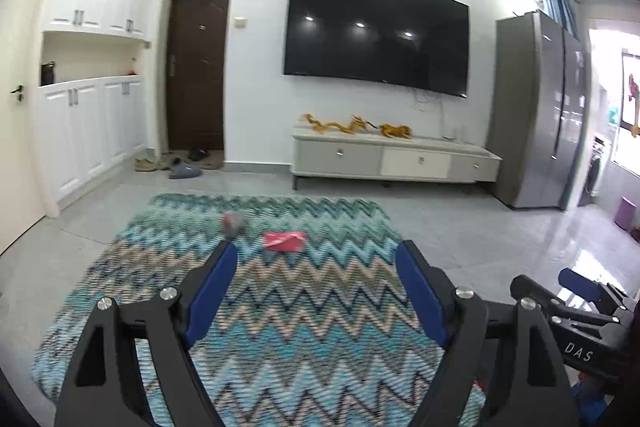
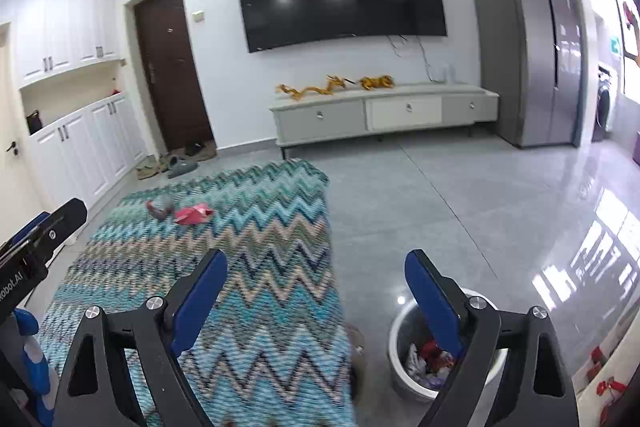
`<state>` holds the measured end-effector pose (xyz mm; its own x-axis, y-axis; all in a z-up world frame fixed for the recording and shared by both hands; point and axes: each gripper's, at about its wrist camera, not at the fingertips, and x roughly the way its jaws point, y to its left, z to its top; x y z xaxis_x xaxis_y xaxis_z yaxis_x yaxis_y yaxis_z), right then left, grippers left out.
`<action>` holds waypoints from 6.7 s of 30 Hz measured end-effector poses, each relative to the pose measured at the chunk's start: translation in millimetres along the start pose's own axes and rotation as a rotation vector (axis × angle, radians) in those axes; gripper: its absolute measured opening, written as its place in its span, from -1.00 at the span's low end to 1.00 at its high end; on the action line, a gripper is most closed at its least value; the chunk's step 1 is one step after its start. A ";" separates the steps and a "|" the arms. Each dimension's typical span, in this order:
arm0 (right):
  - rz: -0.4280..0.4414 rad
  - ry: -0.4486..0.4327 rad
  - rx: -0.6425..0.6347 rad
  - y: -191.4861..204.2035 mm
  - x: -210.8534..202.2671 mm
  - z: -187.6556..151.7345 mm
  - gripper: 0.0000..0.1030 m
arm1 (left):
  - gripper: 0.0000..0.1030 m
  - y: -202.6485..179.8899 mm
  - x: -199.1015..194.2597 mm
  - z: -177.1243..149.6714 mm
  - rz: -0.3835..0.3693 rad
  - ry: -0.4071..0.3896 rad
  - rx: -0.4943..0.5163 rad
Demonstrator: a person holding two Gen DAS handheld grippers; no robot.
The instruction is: Collect trash
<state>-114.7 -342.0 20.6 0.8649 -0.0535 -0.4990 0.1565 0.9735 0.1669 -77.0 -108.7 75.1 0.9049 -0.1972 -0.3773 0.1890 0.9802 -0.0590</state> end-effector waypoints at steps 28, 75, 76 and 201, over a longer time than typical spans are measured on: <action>0.001 -0.179 -0.088 79.2 -41.2 11.6 1.00 | 0.56 58.9 -58.4 8.1 0.197 -0.075 -0.110; -0.090 -0.175 -0.097 107.6 27.1 42.2 1.00 | 0.57 80.8 42.1 37.0 0.476 -0.095 -0.087; -0.090 -0.188 -0.097 108.1 24.6 48.1 1.00 | 0.61 81.7 41.0 44.3 0.478 -0.102 -0.092; 0.429 0.342 -0.484 170.1 308.9 23.0 -0.76 | -0.86 161.3 338.5 -21.4 0.134 0.387 -0.054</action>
<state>190.0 -198.0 -85.5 0.5930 0.3505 -0.7249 -0.4595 0.8866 0.0528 251.6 -16.9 -81.9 0.7081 -0.0563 -0.7039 0.0491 0.9983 -0.0304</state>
